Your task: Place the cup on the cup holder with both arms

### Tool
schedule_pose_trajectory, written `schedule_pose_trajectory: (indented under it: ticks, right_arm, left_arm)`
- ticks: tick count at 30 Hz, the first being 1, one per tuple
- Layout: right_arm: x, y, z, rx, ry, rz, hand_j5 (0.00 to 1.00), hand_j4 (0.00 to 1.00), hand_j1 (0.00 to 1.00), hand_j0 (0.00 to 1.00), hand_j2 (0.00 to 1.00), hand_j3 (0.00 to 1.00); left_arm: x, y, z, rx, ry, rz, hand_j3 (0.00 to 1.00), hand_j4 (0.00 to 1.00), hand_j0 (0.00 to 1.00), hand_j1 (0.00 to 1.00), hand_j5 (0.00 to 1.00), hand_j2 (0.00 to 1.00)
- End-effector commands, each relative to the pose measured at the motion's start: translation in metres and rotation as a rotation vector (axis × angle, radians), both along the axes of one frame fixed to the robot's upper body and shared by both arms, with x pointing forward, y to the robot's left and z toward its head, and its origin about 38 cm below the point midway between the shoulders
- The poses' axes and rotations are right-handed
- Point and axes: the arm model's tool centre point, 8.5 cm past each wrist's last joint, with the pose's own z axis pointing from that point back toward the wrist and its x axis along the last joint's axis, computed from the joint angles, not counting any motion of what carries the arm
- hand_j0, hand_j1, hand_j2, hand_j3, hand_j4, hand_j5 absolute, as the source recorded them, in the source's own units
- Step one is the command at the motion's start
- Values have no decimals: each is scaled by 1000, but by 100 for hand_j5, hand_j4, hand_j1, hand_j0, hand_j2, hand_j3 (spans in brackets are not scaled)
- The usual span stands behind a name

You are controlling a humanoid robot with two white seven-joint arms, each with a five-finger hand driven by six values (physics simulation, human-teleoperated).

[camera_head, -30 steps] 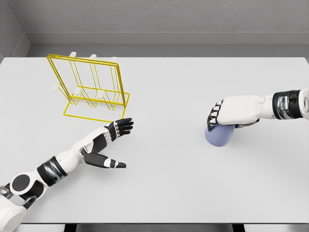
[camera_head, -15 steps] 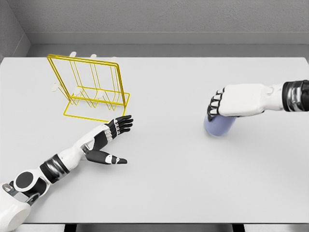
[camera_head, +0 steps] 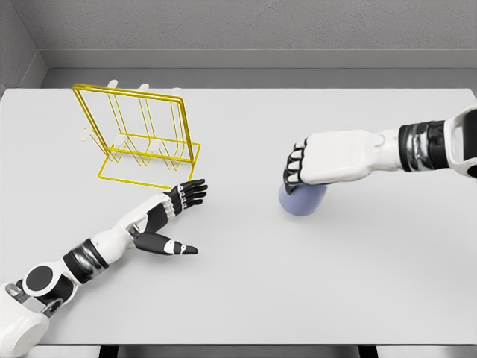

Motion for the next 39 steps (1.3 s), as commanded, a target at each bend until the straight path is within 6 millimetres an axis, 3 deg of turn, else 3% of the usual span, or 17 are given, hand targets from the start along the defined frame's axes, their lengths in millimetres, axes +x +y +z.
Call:
schedule_pose_trajectory:
  ticks: [1, 5, 16, 26, 27, 28, 29, 33, 35, 36, 37, 39]
  right_arm:
    - [-2, 15, -3, 22, 14, 32, 64, 64, 64, 64, 64, 64]
    - [-4, 39, -4, 49, 18, 84, 64, 64, 64, 64, 64, 64]
    - [-14, 72, -18, 67, 61, 166, 65, 65, 65, 65, 65, 65]
    - [-15, 75, -19, 69, 62, 172, 67, 67, 67, 67, 67, 67]
    - [-15, 75, -19, 69, 62, 172, 70, 70, 70, 70, 70, 70]
    - [-15, 74, -18, 70, 61, 171, 80, 80, 80, 80, 80, 80]
    - [-15, 74, -19, 67, 62, 170, 100, 100, 100, 100, 100, 100]
    - [-14, 71, -18, 65, 57, 163, 100, 100, 100, 100, 100, 100]
    - [-11, 67, -13, 71, 45, 149, 100, 100, 100, 100, 100, 100]
    - [-6, 60, 1, 93, 13, 128, 100, 100, 100, 100, 100, 100]
    - [-1, 50, 18, 134, -6, 100, 100, 100, 100, 100, 100, 100]
    - [5, 17, 73, 284, -36, 35, 100, 100, 100, 100, 100, 100]
  left_arm:
    - [-1, -1, -1, -3, 5, -4, 100, 100, 100, 100, 100, 100]
    - [0, -1, 0, -4, 0, -3, 100, 100, 100, 100, 100, 100]
    - [1, -1, 1, -2, -1, -4, 100, 100, 100, 100, 100, 100]
    - [1, 0, 0, -1, 0, -3, 100, 100, 100, 100, 100, 100]
    - [1, -1, 1, -2, -1, -3, 100, 100, 100, 100, 100, 100]
    - [1, -1, 1, -2, -1, -3, 100, 100, 100, 100, 100, 100]
    - [1, -1, 1, -2, -1, -4, 100, 100, 100, 100, 100, 100]
    - [1, -1, 1, -2, -1, -3, 100, 100, 100, 100, 100, 100]
    - [1, 0, 0, -1, 0, -2, 100, 100, 100, 100, 100, 100]
    - [1, 0, 0, -1, 0, -3, 100, 100, 100, 100, 100, 100]
    - [1, 0, 0, -1, 0, -2, 100, 100, 100, 100, 100, 100]
    - [1, 0, 0, -1, -1, -2, 100, 100, 100, 100, 100, 100]
